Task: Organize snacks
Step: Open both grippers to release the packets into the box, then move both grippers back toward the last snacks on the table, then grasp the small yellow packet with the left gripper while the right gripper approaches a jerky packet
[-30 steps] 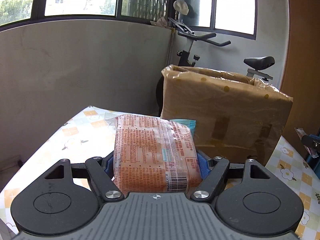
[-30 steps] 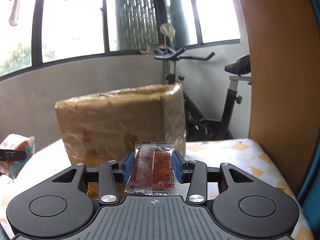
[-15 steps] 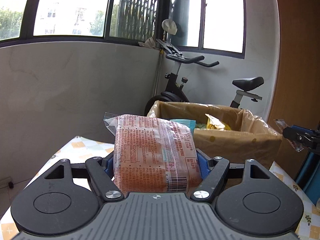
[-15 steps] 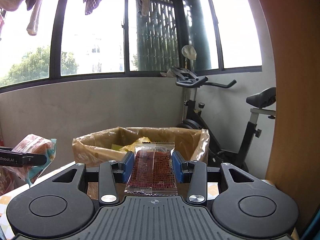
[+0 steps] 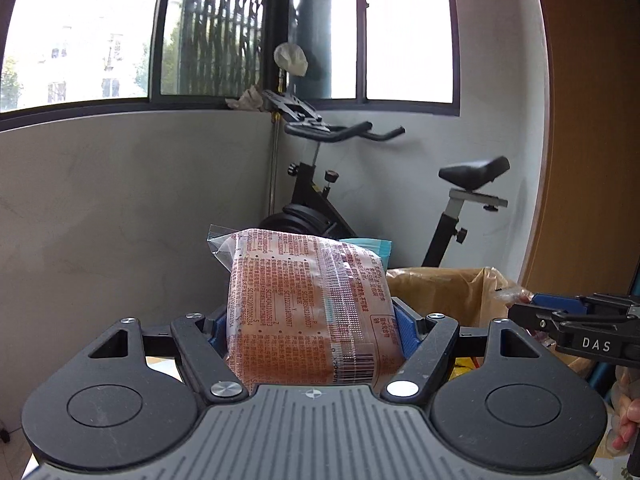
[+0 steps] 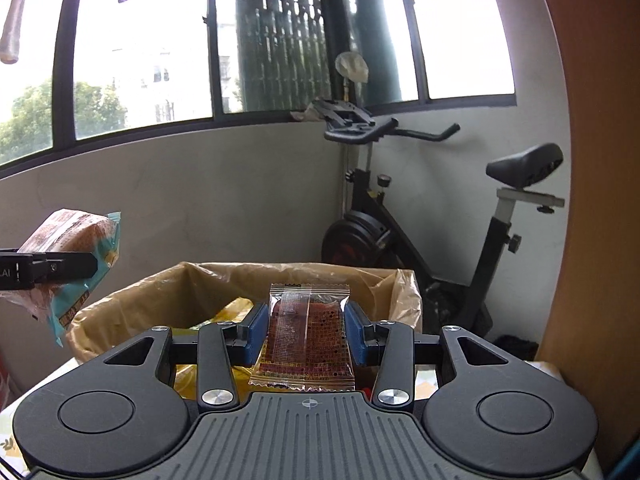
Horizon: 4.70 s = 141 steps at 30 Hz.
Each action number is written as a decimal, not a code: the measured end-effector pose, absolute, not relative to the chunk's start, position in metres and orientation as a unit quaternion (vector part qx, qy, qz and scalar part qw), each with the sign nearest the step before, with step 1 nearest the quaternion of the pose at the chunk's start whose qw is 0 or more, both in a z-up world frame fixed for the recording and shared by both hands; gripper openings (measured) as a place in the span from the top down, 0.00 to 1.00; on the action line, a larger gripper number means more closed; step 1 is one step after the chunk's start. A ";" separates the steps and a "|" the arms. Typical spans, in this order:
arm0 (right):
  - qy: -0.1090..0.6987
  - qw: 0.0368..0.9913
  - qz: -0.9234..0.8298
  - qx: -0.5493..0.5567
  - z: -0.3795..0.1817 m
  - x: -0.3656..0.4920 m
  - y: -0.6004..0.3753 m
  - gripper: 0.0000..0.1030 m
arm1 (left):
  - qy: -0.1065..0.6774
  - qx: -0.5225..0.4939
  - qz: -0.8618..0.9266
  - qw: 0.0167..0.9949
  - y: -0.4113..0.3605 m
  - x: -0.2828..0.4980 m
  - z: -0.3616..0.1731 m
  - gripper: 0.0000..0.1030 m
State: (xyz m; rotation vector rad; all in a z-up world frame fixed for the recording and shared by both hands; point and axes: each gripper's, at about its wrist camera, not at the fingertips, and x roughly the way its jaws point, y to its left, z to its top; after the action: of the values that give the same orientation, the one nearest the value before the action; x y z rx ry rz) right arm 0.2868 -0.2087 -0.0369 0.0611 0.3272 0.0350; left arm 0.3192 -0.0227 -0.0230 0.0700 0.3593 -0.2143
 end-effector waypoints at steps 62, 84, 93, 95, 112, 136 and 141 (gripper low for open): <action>0.252 0.963 -0.026 0.095 -0.233 0.175 -0.223 0.62 | 0.376 0.094 -0.189 0.902 -0.020 0.283 -0.229 0.37; 0.292 0.954 -0.011 0.066 -0.239 0.186 -0.211 0.62 | 0.381 0.027 -0.040 0.923 0.043 0.223 -0.241 0.63; 0.333 0.942 0.008 0.041 -0.221 0.220 -0.166 0.56 | 0.366 -0.014 -0.034 0.930 0.053 0.206 -0.242 0.63; 0.340 0.938 0.001 0.064 -0.220 0.234 -0.156 0.54 | 0.361 -0.024 -0.035 0.932 0.054 0.204 -0.243 0.63; 0.353 0.931 -0.090 -0.006 -0.231 0.279 -0.090 0.50 | 0.347 -0.055 -0.044 0.935 0.059 0.201 -0.243 0.63; 0.336 0.940 -0.046 -0.037 -0.211 0.208 -0.142 0.47 | 0.344 -0.049 -0.046 0.936 0.059 0.199 -0.244 0.63; 0.361 0.932 -0.030 -0.007 -0.212 0.200 -0.143 0.48 | 0.344 -0.050 -0.046 0.936 0.059 0.199 -0.244 0.63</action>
State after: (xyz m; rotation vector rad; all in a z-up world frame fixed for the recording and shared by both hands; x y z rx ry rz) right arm 0.2005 -0.1435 -0.2121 -0.0137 0.7392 -0.0618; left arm 0.1994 0.0587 -0.2440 -0.1014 0.7034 -0.0938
